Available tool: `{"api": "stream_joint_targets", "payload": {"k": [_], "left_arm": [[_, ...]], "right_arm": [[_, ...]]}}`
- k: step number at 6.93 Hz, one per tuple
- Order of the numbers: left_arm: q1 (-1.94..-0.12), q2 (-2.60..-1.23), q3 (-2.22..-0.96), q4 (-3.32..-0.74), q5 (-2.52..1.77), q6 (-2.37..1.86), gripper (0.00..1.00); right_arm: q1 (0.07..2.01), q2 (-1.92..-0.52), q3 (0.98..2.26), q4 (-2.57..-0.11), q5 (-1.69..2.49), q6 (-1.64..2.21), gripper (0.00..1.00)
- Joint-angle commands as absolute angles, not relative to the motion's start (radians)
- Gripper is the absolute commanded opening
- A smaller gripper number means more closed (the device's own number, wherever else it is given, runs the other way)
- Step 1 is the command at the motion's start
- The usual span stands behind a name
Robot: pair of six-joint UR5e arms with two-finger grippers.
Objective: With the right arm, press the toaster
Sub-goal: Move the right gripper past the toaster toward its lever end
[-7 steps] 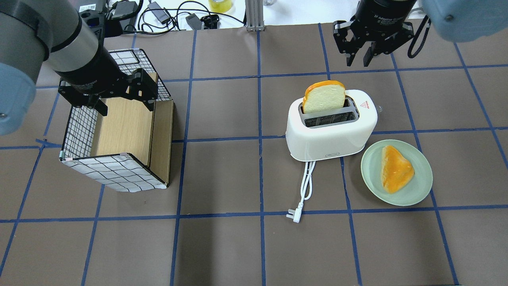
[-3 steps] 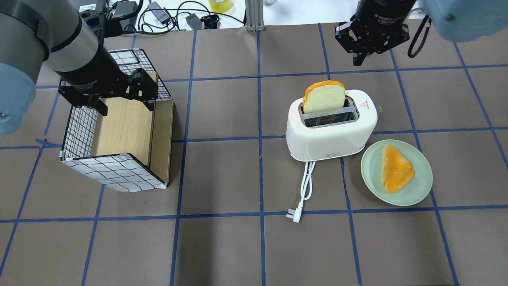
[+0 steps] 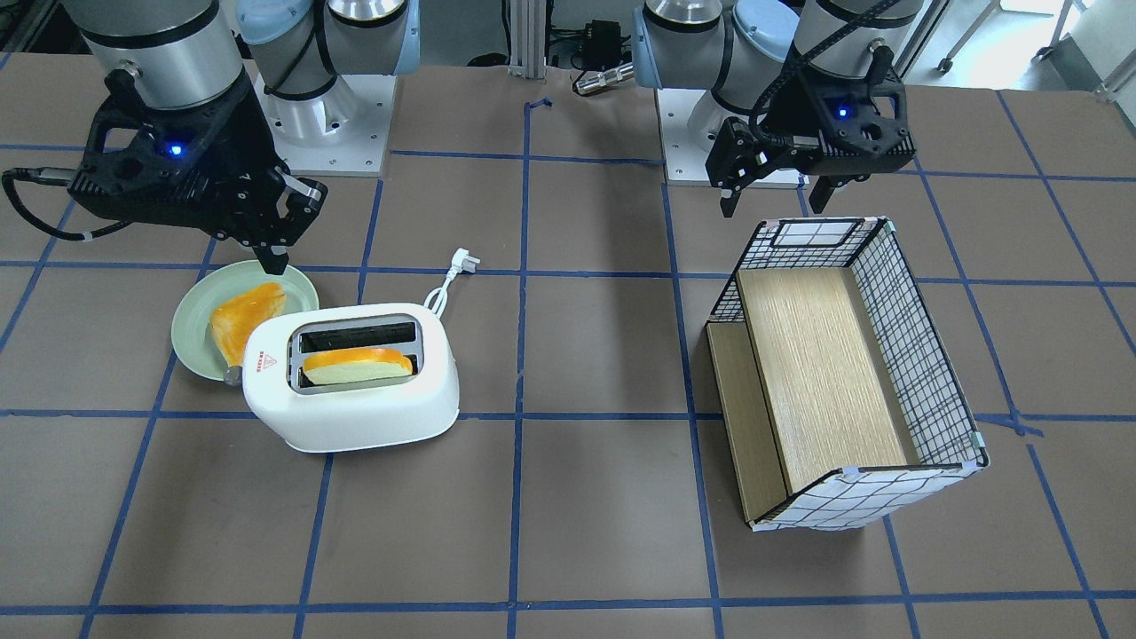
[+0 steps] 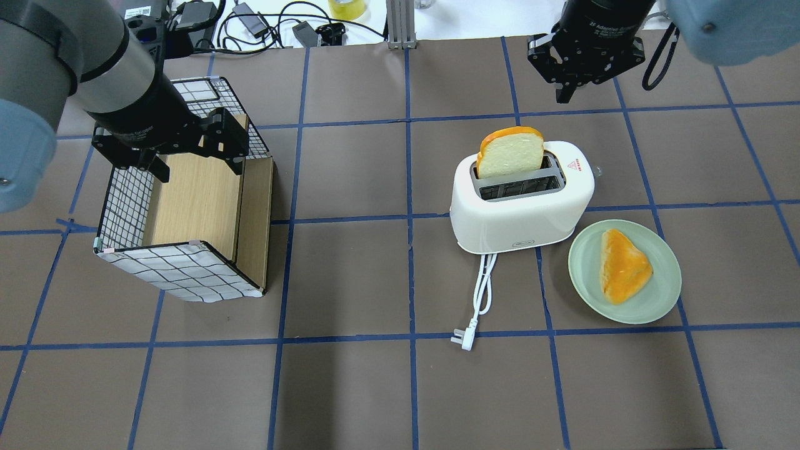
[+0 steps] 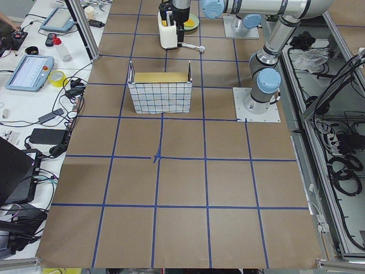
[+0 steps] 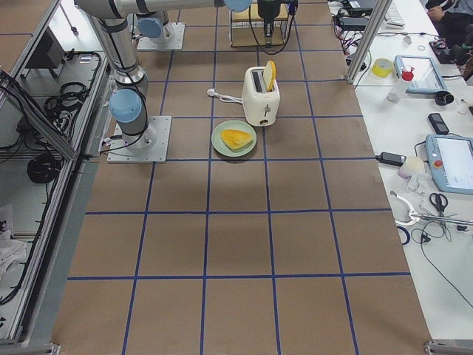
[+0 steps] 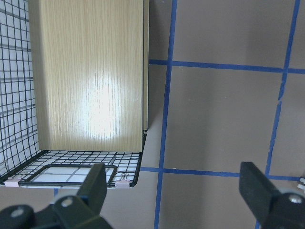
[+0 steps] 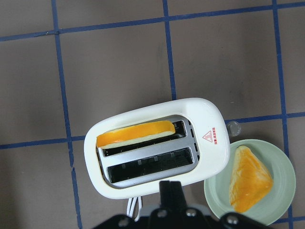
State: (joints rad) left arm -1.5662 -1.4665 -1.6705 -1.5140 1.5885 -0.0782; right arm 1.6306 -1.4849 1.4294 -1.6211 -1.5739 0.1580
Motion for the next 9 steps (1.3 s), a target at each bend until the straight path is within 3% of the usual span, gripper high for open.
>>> {"api": "stream_joint_targets", "payload": {"k": [1,6,9], "left_arm": [[-1.566,-1.466,-1.671,-1.514,1.589,-0.078,1.00],[-1.566,-1.466,-1.671,-1.514,1.589,-0.078,1.00],[-1.566,-1.466,-1.669,-1.514,1.589,-0.078,1.00]], "right_arm": [[1.615,-1.483,1.422,-1.620,-1.572,0.158,0.00],[1.323,-1.474,1.437,-1.601,-1.347,-0.047,0.00],[1.177,-1.433,1.521,-1.608,-1.197,-0.238,0.00]]}}
